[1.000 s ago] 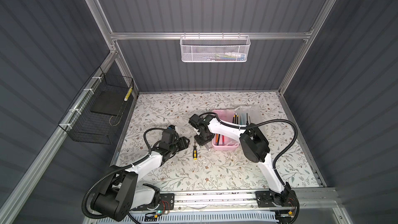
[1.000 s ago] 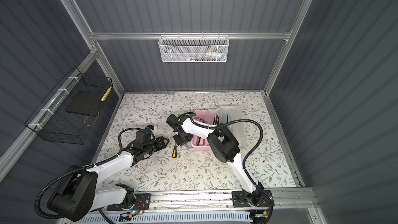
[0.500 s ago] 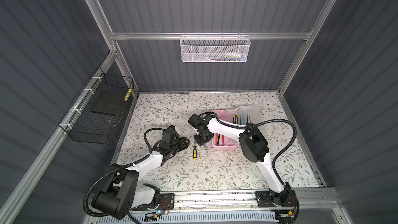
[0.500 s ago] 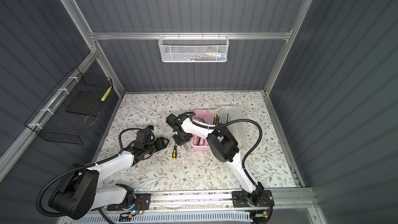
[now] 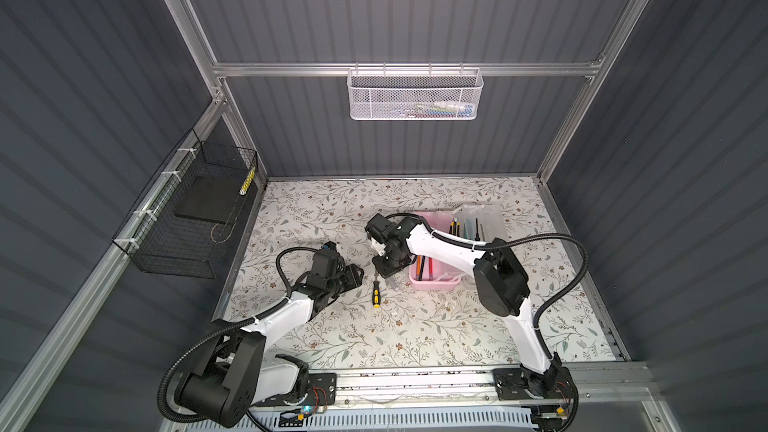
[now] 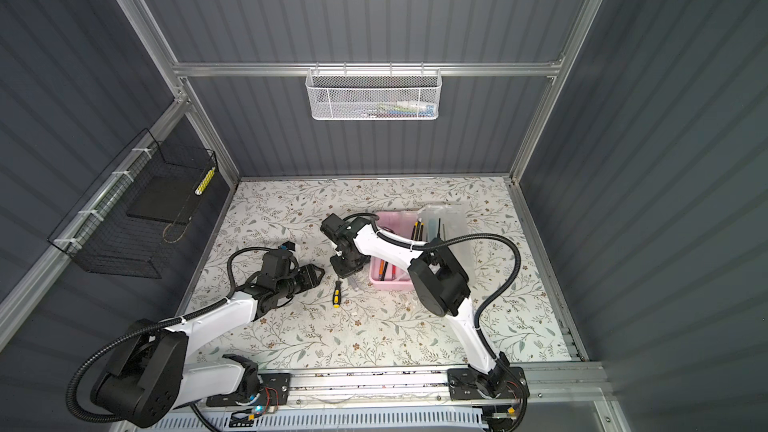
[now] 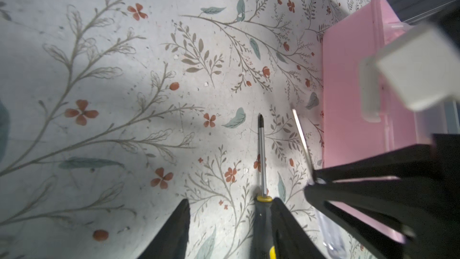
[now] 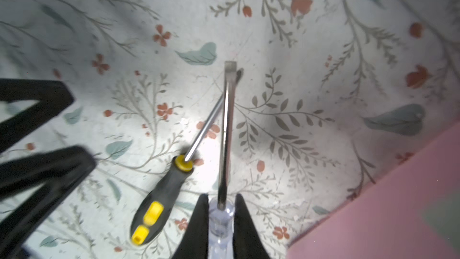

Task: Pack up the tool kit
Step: 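Lift the second clear-handled screwdriver and carry it toward the clear lid, then lower the clear-handled screwdriver into the clear lid and open the right gripper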

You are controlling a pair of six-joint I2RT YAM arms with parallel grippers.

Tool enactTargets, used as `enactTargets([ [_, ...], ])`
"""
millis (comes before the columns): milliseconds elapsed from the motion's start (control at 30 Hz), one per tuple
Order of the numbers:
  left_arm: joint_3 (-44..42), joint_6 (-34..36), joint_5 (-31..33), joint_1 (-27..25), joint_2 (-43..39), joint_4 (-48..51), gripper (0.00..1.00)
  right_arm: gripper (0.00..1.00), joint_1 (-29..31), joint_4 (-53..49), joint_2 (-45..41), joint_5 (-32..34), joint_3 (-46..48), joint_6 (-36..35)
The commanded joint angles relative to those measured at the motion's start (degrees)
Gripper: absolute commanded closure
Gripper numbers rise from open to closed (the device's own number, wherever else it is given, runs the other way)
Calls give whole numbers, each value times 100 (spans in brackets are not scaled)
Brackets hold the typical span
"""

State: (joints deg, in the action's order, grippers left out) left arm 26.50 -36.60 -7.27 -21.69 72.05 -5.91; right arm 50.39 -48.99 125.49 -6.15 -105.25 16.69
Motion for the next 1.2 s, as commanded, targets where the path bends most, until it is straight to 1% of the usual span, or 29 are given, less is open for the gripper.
enactTargets([
  [0,132,171,188,7,-152,284,46,100,-122,90,-556,-187,165,89],
  [100,169,205,208,7,-156,296,46,100,-297,-7,-1026,-8,373,51],
  [200,216,218,215,7,-93,292,46,100,-642,-152,-1697,392,707,2],
  [367,308,272,193,7,99,179,46,100,-1611,-340,-2953,1076,1558,-93],
  [467,393,289,160,7,232,102,46,100,-2251,-438,-3524,1439,2025,-142],
  [567,488,313,116,9,376,55,47,100,-2831,-514,-3900,1816,2417,-181],
  [667,556,330,68,7,486,33,47,100,-3249,-519,-4190,2059,2766,-201],
  [833,665,371,33,7,638,22,47,100,-3607,-292,-4354,2543,3190,-176],
  [933,734,373,-4,7,731,2,47,100,-3702,-114,-4259,2457,3322,-158],
  [1167,727,333,-26,7,784,-49,47,100,-3703,222,-4007,2316,3452,-44],
])
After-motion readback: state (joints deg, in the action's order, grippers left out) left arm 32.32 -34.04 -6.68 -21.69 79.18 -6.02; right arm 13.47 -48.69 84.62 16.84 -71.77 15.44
